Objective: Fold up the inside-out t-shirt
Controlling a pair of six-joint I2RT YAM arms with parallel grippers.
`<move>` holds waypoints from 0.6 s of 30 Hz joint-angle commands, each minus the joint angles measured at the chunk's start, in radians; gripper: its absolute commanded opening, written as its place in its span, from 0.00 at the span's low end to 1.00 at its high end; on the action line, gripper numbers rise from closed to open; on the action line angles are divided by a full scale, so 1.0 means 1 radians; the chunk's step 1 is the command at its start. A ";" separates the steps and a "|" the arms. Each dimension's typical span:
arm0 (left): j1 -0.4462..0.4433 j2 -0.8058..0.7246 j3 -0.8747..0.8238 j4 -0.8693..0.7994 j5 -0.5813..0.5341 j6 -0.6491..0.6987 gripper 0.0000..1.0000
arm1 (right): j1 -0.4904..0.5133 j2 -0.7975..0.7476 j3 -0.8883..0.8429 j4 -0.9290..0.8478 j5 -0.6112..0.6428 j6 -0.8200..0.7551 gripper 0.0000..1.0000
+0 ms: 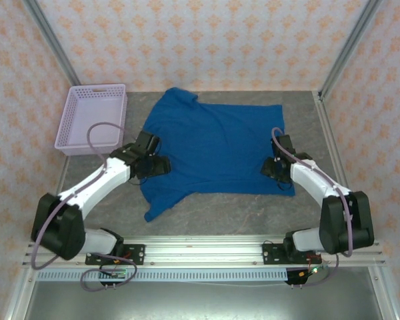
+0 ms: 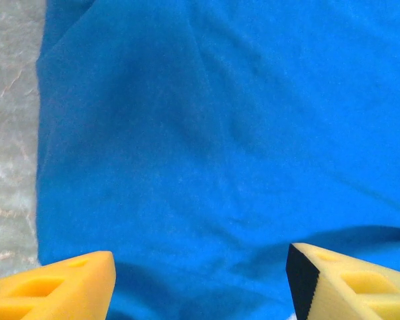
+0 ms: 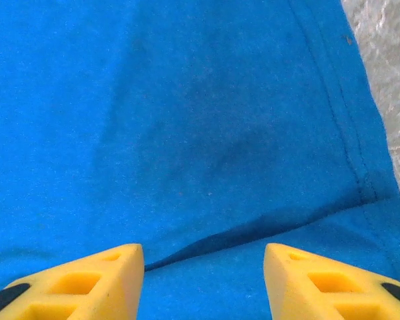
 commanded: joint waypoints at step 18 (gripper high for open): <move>-0.012 0.116 -0.092 -0.024 0.134 -0.035 0.69 | -0.262 0.101 0.015 -0.084 -0.065 0.034 0.43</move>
